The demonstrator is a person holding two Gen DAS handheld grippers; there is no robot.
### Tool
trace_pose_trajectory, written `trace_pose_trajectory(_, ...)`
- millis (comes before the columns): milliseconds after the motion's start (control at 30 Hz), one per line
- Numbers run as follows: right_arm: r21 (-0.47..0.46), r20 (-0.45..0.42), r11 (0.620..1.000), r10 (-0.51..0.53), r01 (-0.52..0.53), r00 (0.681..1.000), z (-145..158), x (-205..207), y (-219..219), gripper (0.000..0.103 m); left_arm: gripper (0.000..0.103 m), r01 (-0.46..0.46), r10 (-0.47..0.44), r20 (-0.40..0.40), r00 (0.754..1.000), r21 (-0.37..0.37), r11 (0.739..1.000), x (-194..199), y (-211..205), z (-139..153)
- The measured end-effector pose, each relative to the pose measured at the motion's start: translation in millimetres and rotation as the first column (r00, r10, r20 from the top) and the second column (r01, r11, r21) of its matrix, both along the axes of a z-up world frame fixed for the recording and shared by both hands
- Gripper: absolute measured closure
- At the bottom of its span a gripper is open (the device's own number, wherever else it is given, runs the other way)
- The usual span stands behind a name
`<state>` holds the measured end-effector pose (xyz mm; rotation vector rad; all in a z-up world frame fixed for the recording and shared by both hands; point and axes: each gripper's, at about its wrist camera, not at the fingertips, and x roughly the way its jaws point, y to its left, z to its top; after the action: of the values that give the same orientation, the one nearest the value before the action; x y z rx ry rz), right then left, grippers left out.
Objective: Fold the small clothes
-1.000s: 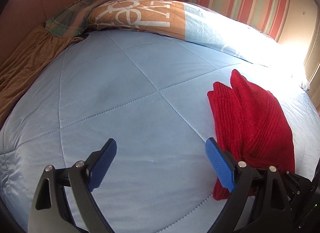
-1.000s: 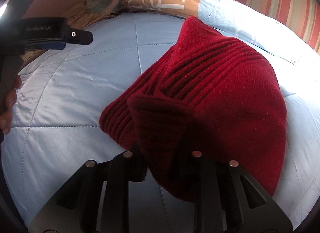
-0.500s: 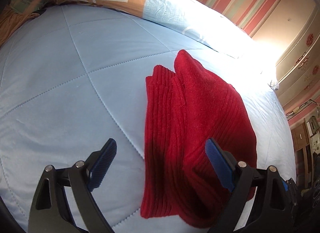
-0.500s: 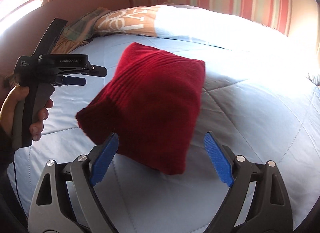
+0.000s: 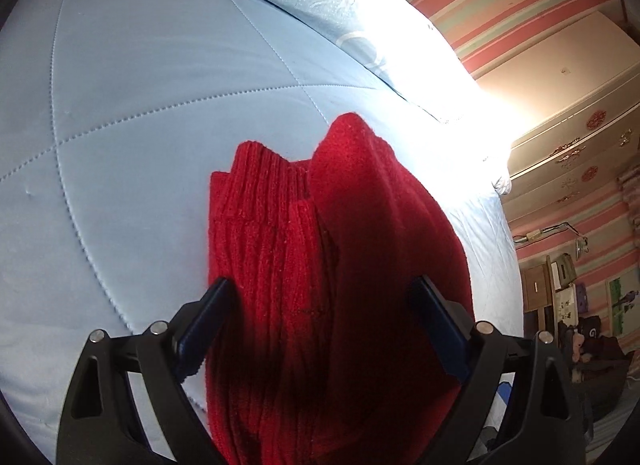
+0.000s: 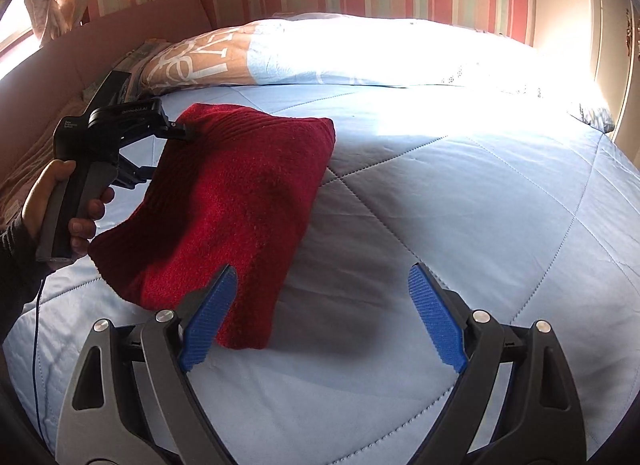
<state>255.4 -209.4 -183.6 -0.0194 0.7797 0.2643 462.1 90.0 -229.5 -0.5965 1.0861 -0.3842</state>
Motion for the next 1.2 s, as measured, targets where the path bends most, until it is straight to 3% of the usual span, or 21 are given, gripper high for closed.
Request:
trace_pose_trajectory(33,0.000,0.003,1.000,-0.002,0.002,1.000,-0.1,0.0,0.4,0.015,0.018,0.016,-0.017,0.006,1.000,0.022,1.000,1.6,-4.2,2.5)
trace_pose_trajectory(67,-0.001,0.009,1.000,-0.003,0.003,1.000,-0.1,-0.5,0.9,0.015,0.030,0.027,-0.029,0.025,0.999,0.085,0.996,0.5,-9.0,7.4)
trace_pose_trajectory(100,-0.002,0.011,1.000,-0.003,0.003,1.000,-0.6,-0.6,1.5,0.015,0.055,0.042,-0.051,0.047,0.998,0.168,0.985,-2.4,-17.0,13.5)
trace_pose_trajectory(133,-0.005,0.014,1.000,-0.006,0.006,1.000,-0.8,-0.8,1.3,0.015,0.068,0.042,-0.066,0.079,0.995,0.267,0.963,-7.8,-26.3,20.8)
trace_pose_trajectory(167,-0.005,0.015,1.000,-0.010,0.010,1.000,-1.4,-0.8,0.9,0.015,0.073,0.040,-0.088,0.117,0.989,0.364,0.931,-15.3,-38.2,29.0)
trace_pose_trajectory(233,-0.002,0.014,1.000,-0.019,0.019,1.000,-3.6,-0.3,-0.5,0.015,0.081,0.025,-0.163,0.202,0.966,0.554,0.832,-35.5,-67.3,43.2)
trace_pose_trajectory(300,0.004,0.010,1.000,-0.028,0.028,1.000,-5.6,1.3,-1.8,0.015,0.081,-0.024,-0.237,0.291,0.927,0.675,0.737,-59.5,-91.2,58.5)
trace_pose_trajectory(367,0.014,0.014,0.999,-0.035,0.035,0.999,-6.3,0.8,-3.3,0.015,0.082,-0.074,-0.282,0.363,0.888,0.719,0.691,-75.9,-100.9,72.1)
trace_pose_trajectory(400,0.020,0.014,0.999,-0.039,0.039,0.999,-6.8,0.8,-4.4,0.015,0.081,-0.073,-0.290,0.360,0.887,0.728,0.682,-74.9,-99.9,72.6)
trace_pose_trajectory(467,0.030,0.003,0.999,-0.044,0.044,0.999,-9.0,2.3,-4.0,0.015,0.082,-0.032,-0.276,0.286,0.918,0.744,0.668,-56.9,-86.4,57.2)
trace_pose_trajectory(533,0.034,-0.002,0.998,-0.044,0.044,0.999,-10.1,3.4,-1.8,0.015,0.082,0.034,-0.235,0.179,0.955,0.724,0.689,-27.9,-66.6,28.7)
trace_pose_trajectory(600,0.038,-0.004,0.999,-0.036,0.037,0.999,-10.5,2.7,0.2,0.015,0.078,0.053,-0.203,0.157,0.967,0.651,0.757,-17.1,-46.1,15.3)
trace_pose_trajectory(667,0.031,-0.008,0.999,-0.025,0.025,1.000,-10.9,3.0,3.9,0.015,0.070,0.070,-0.187,0.169,0.968,0.534,0.843,-22.4,-22.8,23.5)
trace_pose_trajectory(700,0.029,-0.009,0.999,-0.017,0.017,1.000,-10.9,3.5,5.7,0.015,0.052,0.067,-0.176,0.180,0.968,0.487,0.871,-23.6,-15.6,29.5)
trace_pose_trajectory(733,0.029,-0.008,1.000,-0.010,0.010,1.000,-10.4,3.9,7.2,0.015,0.043,0.049,-0.162,0.203,0.966,0.468,0.882,-27.7,-9.0,38.2)
trace_pose_trajectory(900,0.027,0.039,0.999,0.019,-0.020,0.999,1.1,11.6,20.6,0.015,0.032,0.026,-0.169,0.282,0.944,0.449,0.893,-79.7,-10.5,77.3)
trace_pose_trajectory(967,0.006,0.053,0.999,0.039,-0.039,0.998,5.8,21.4,27.6,0.014,0.032,0.077,-0.230,0.282,0.931,0.466,0.882,-105.4,-28.9,77.6)
trace_pose_trajectory(1033,-0.025,0.055,0.998,0.060,-0.059,0.997,8.2,30.8,34.5,0.014,0.032,0.115,-0.281,0.255,0.925,0.516,0.849,-125.1,-49.7,65.5)
trace_pose_trajectory(1133,-0.057,-0.014,0.992,0.116,-0.117,0.993,-1.7,40.8,43.0,0.014,0.032,0.166,-0.338,0.171,0.925,0.619,0.768,-134.7,-65.4,29.6)
trace_pose_trajectory(1167,-0.086,-0.043,0.986,0.139,-0.142,0.989,-8.5,41.6,46.4,0.014,0.032,0.174,-0.347,0.142,0.927,0.657,0.733,-133.6,-65.7,15.3)
trace_pose_trajectory(1200,-0.139,-0.049,0.978,0.149,-0.154,0.988,-15.1,40.4,50.2,0.014,0.031,0.180,-0.353,0.127,0.927,0.676,0.715,-133.7,-62.9,5.2)
